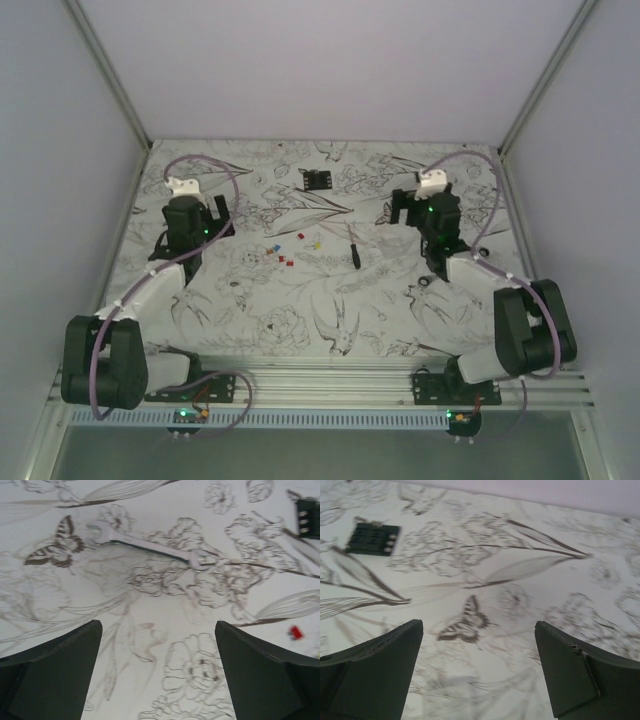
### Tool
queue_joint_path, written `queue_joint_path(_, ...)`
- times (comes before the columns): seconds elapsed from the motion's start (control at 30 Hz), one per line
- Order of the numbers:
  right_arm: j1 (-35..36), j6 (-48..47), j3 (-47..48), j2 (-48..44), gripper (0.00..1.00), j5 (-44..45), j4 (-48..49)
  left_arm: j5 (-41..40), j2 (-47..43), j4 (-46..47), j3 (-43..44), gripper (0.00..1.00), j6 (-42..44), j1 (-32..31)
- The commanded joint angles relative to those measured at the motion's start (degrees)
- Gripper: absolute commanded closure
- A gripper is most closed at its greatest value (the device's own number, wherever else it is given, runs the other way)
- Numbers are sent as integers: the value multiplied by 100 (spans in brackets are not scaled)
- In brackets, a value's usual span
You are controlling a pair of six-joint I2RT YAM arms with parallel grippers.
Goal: Snap on the fuse box
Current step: Pick up the fuse box base from the center of the board.
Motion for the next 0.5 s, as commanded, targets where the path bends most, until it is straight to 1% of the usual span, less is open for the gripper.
queue_joint_path(0.0,608,132,804,653,0,-199,-623,913,272,-1129,480,0,-795,26)
queue_joint_path(0.13,1036,265,1851,1674,1,-144,-854,1398,495,-1316,663,0,-1110,26)
queue_joint_path(0.23,1394,438,2709,2503,0,222,-999,1687,567,-1505,754,0,-1186,18)
queue_joint_path(0.33,1661,666,3673,3334,0,594,-1257,1689,575,-1702,815,0,-1158,23)
queue_joint_path(0.47,1898,994,5171,4484,0,768,-1811,1660,609,-1849,868,0,-1126,17)
